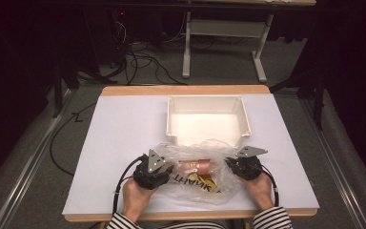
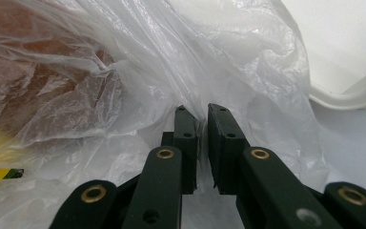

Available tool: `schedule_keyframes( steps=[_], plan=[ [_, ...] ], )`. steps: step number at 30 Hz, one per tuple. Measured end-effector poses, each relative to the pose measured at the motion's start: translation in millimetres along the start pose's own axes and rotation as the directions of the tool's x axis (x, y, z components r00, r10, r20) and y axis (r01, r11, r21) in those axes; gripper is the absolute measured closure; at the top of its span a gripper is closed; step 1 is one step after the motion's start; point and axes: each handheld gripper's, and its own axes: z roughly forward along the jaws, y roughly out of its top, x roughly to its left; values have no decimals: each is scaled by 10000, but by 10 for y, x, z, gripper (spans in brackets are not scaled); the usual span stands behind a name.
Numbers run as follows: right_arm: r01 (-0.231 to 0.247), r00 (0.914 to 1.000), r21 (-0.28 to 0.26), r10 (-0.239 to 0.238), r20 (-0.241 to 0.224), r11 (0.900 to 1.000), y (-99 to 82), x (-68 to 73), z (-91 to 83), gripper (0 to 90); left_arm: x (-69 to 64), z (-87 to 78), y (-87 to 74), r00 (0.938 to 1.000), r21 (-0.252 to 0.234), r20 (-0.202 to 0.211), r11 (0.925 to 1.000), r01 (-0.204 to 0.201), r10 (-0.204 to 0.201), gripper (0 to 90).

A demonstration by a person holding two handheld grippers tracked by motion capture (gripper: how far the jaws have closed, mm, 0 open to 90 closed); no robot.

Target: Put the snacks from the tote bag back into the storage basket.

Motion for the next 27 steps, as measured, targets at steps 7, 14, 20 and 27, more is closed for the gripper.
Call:
schedule_keyframes(
  steps=[7,14,20,27],
  plan=[
    [163,9991,-57,-161,399,9999,-5,33,1,776,8,12,11,9998,52,179,9999,98,-99,745],
    [8,9994,-79,-6,338,10000,-7,12,3,756,6,-22,45,9979,407,301,9975,-581,569,894],
    [-29,9995,-57,30,322,10000,-6,7,1,755,89,-185,-83,9987,441,343,9983,-390,375,896],
    [265,9982,-72,-260,543,9996,-10,39,3,756,201,-338,-312,9996,649,108,9975,267,-275,896]
  ],
)
